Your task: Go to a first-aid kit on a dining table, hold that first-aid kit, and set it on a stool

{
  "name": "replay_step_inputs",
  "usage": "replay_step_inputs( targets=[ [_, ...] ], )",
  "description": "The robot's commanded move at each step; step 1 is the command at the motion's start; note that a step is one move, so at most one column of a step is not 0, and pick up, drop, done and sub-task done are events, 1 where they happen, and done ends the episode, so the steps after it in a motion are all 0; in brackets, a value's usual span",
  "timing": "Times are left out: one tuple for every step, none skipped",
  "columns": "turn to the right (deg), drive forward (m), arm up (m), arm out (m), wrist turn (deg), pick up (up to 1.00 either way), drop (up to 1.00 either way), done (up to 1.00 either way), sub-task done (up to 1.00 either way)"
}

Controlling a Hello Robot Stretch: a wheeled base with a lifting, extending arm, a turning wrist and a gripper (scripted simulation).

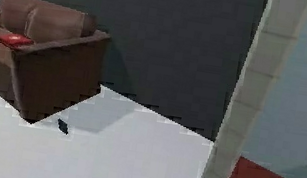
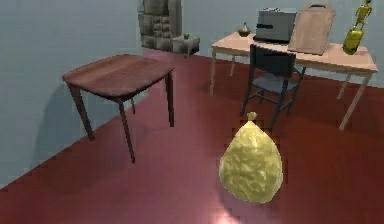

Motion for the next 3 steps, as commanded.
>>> replay_step_inputs(
  targets=[
    [0.0,0.25,0.0,0.0,0.0,0.0,0.0,0.0,0.0],
    [-45.0,0.0,0.0,0.0,0.0,0.0,0.0,0.0,0.0],
    [-12.0,0.0,0.0,0.0,0.0,0.0,0.0,0.0,0.0]
  ],
)
